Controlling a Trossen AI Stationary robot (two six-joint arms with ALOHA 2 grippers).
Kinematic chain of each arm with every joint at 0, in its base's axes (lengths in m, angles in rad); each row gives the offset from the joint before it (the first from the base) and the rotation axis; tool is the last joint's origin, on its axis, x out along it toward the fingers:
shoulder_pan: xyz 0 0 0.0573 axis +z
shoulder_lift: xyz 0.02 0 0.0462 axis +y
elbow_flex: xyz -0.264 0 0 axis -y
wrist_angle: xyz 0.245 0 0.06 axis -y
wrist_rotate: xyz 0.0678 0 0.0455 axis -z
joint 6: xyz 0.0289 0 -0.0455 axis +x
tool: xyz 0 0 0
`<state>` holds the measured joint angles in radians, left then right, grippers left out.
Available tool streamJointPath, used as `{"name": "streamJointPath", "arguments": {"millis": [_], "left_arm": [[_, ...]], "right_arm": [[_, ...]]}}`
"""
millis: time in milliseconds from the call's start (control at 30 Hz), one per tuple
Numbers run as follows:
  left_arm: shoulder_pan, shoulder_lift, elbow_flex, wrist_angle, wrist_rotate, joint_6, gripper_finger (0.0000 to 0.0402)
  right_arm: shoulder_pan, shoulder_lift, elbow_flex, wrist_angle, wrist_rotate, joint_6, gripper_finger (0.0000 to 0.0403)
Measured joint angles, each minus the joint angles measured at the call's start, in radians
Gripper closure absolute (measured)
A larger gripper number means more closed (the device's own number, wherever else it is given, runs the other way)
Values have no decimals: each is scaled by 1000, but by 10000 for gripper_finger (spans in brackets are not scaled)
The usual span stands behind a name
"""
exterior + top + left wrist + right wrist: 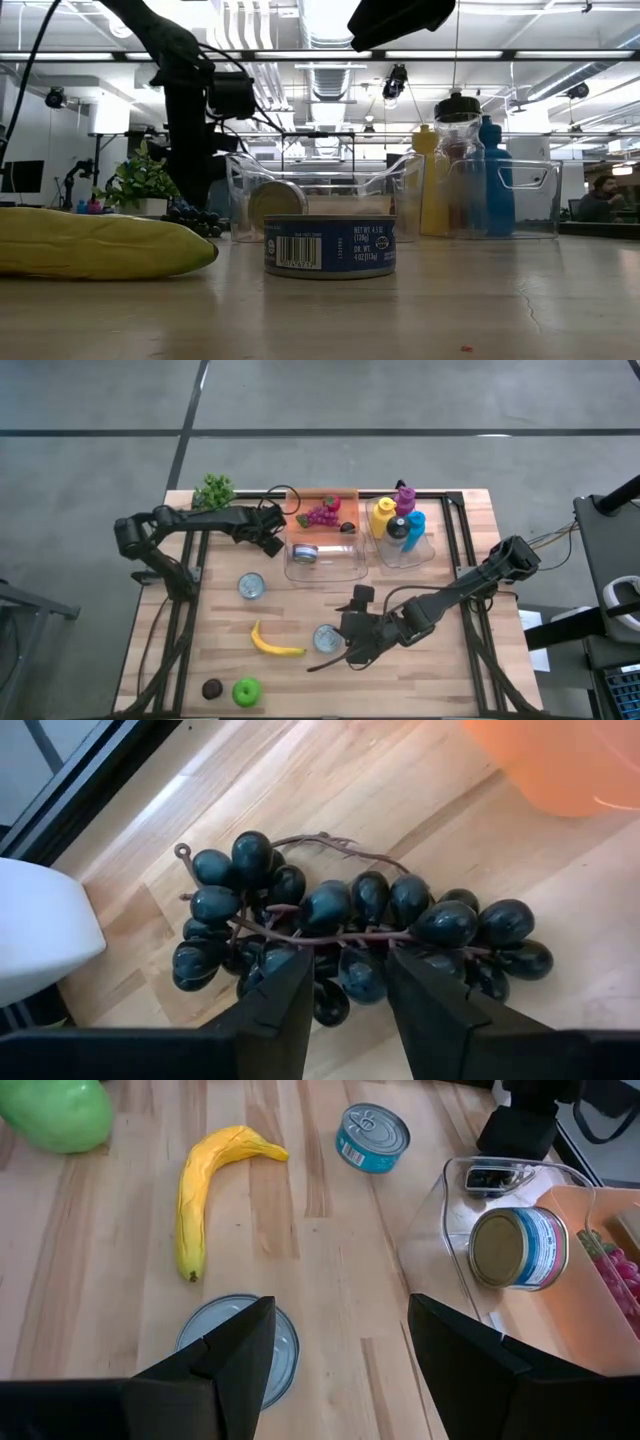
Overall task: Pick & Place Food Item
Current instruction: Put the black grapes into the orange bin
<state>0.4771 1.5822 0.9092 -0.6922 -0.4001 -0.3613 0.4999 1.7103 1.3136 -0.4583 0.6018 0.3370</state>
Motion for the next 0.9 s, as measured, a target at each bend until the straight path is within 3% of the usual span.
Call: {"name": "streamJointPath", "arguments": {"millis": [200, 767, 900], "left_arm": [[12, -1, 0, -7, 59, 87, 273], [30, -3, 0, -22, 66, 353, 272], [30, -3, 1, -25, 117, 366, 269]], "right_arm": [[0, 0, 0, 0, 0, 0, 179], [0, 0, 0, 0, 0, 0, 179], [0, 0, 1, 0, 0, 0, 179]]}}
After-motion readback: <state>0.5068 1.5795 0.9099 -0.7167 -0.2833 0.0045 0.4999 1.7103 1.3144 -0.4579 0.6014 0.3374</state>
